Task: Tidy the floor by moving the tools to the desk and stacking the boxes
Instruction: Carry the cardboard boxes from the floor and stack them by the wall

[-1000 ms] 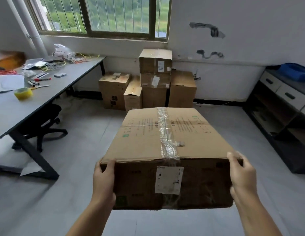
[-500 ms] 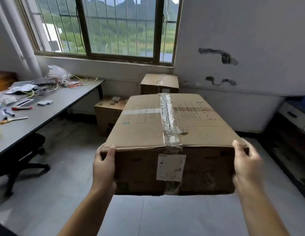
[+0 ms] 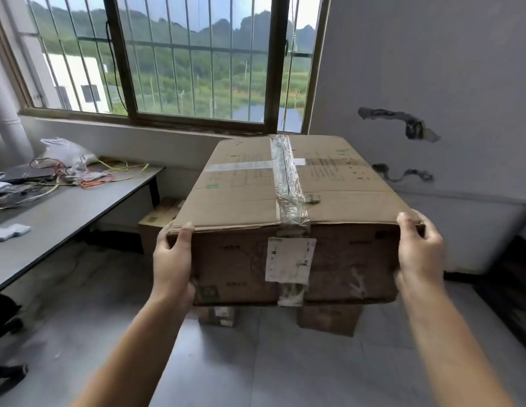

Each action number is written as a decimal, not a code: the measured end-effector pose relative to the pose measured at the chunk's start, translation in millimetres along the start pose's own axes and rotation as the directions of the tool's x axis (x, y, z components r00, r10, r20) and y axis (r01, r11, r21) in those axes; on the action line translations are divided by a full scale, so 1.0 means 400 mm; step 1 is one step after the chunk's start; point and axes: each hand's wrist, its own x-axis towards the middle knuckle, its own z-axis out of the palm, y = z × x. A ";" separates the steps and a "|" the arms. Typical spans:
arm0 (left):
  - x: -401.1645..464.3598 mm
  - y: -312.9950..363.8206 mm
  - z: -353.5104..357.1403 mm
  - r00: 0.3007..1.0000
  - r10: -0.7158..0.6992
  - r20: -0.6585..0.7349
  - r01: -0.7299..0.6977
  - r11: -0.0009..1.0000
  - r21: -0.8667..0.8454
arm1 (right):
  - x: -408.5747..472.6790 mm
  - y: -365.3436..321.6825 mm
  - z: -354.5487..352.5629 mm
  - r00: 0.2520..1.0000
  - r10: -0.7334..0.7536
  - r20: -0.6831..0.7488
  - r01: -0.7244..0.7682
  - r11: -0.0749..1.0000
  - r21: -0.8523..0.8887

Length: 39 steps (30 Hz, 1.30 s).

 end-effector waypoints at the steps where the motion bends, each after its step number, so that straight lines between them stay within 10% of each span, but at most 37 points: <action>1: 0.067 -0.009 0.022 1.000 -0.005 0.012 0.005 1.000 -0.002 | 0.038 0.019 0.052 1.000 -0.007 -0.017 0.007 1.000 0.000; 17: 0.895 -0.221 0.311 0.984 -0.120 0.134 0.083 0.963 0.257 | 0.500 0.322 0.635 0.968 0.165 -0.186 -0.185 0.979 -0.090; 39: 1.338 -0.407 0.692 0.984 -0.089 0.154 0.052 0.971 0.232 | 1.016 0.537 0.933 0.981 0.193 0.033 -0.192 0.981 -0.028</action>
